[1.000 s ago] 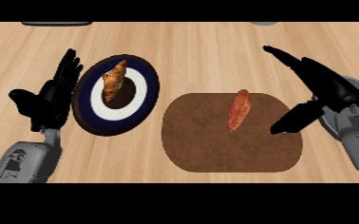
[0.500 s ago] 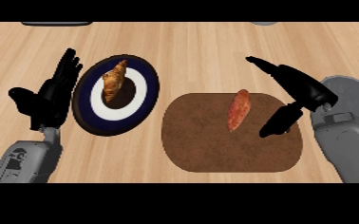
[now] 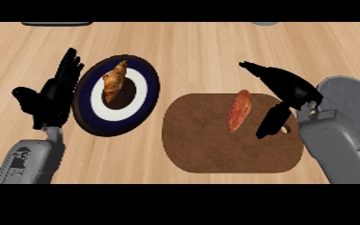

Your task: Pick the sweet potato from the cutting board and place it in the pan

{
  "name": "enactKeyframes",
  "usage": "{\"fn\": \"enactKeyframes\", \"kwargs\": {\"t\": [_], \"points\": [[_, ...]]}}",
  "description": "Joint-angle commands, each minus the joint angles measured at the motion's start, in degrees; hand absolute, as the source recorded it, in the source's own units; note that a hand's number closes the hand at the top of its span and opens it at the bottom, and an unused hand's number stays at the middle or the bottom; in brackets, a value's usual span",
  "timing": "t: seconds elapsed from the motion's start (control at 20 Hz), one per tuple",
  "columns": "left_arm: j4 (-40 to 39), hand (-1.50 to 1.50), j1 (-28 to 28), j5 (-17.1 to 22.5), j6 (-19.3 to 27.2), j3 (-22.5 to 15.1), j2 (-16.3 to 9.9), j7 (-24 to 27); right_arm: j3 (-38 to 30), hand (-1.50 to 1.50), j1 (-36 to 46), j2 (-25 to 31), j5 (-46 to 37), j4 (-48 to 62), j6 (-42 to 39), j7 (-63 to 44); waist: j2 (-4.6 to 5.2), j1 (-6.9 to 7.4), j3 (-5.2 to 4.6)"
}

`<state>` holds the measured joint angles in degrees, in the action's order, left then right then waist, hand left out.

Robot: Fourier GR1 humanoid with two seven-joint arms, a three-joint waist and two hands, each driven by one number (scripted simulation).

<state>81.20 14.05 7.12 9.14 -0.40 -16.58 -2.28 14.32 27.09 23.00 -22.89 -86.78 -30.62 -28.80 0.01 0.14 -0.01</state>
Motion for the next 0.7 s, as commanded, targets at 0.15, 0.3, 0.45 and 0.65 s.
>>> {"fn": "enactKeyframes", "kwargs": {"t": [0.15,0.3,0.45,0.65], "points": [[-1.28,0.0,0.77,-2.41,0.48,0.57,2.44,1.08,1.84,-1.5,0.13,-2.02,-6.73,3.21,-2.7,0.55,0.02,-0.1,0.0],[3.59,0.0,-1.86,-2.73,-0.23,0.46,2.3,-2.51,0.39,-1.5,-1.88,-4.75,-6.18,-0.82,-5.47,-4.7,-0.08,-0.07,0.01],[-0.8,0.0,-0.47,-4.13,-0.84,1.26,3.07,1.58,0.21,-1.5,2.37,-5.47,-9.64,8.41,-4.46,2.3,0.05,0.06,0.01],[5.9,0.0,-2.51,-2.94,-1.96,1.84,3.16,-3.35,-0.23,-1.5,1.5,-6.94,-13.53,12.05,-1.87,5.92,0.0,0.22,0.02]]}}
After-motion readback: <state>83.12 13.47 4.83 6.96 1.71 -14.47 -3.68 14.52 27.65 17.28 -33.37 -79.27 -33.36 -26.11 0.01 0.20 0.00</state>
